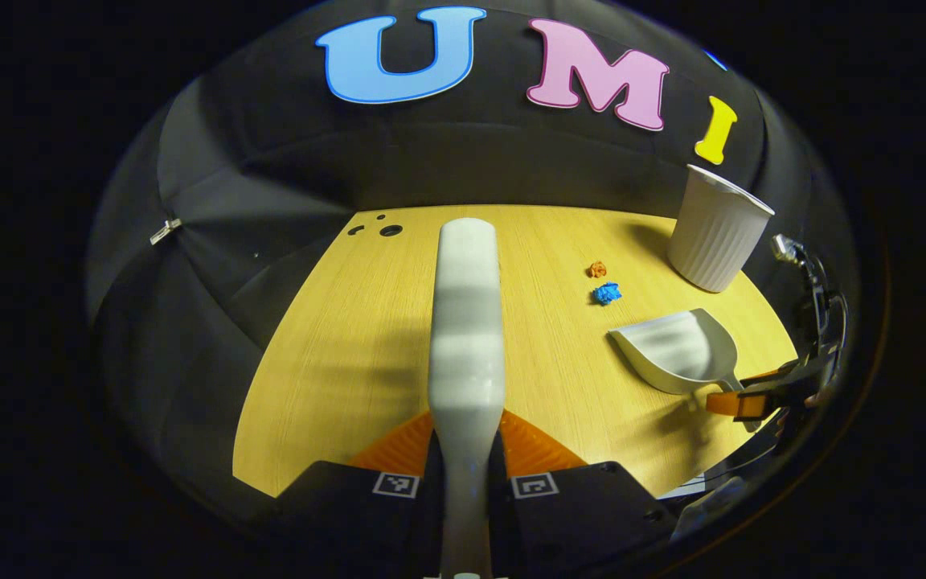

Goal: Pick up the small broom and dustpan from the desktop, sweep the trash into the dustpan with the broom, and then empty the trash into the garbage bin.

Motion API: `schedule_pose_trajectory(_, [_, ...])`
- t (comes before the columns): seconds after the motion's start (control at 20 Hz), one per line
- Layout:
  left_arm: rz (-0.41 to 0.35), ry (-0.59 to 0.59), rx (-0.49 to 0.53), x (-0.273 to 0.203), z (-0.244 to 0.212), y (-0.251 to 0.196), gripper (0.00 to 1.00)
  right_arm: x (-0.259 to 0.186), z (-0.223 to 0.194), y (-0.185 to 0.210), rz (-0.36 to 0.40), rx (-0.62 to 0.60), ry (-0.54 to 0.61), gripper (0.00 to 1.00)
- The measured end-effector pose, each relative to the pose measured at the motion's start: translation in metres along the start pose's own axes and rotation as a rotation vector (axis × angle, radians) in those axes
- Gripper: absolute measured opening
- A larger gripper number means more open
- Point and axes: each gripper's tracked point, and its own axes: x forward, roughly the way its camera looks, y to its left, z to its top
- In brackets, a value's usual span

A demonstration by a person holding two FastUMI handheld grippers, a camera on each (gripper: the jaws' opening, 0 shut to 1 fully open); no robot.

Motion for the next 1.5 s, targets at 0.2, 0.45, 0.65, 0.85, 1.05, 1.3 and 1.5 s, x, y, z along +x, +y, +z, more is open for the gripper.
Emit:
schedule_pose_trajectory(0.2, [0.005, 0.045, -0.034, 0.011, -0.006, -0.006, 0.26, 0.014, 0.002, 0.006, 0.018, -0.026, 0.022, 0.97])
schedule_pose_trajectory(0.45, [0.004, 0.081, -0.047, 0.028, 0.0, -0.023, 0.27, 0.026, 0.008, 0.014, 0.076, -0.048, 0.031, 0.64])
schedule_pose_trajectory(0.65, [0.006, 0.109, -0.03, 0.041, 0.006, -0.036, 0.27, 0.031, 0.016, 0.01, 0.095, -0.071, 0.031, 0.55])
schedule_pose_trajectory(0.85, [-0.009, 0.141, -0.037, 0.06, 0.011, -0.054, 0.27, 0.034, 0.024, 0.011, 0.152, -0.115, 0.031, 0.39])
schedule_pose_trajectory(1.05, [-0.04, 0.184, -0.03, 0.09, 0.02, -0.068, 0.27, 0.032, 0.028, -0.003, 0.188, -0.201, 0.029, 0.36])
schedule_pose_trajectory(1.3, [-0.076, 0.196, 0.063, 0.148, 0.054, -0.079, 0.27, 0.026, 0.042, -0.035, 0.212, -0.312, -0.01, 0.35])
schedule_pose_trajectory(1.5, [-0.127, 0.204, 0.154, 0.201, 0.077, -0.105, 0.27, 0.022, 0.059, -0.049, 0.259, -0.352, -0.03, 0.39])
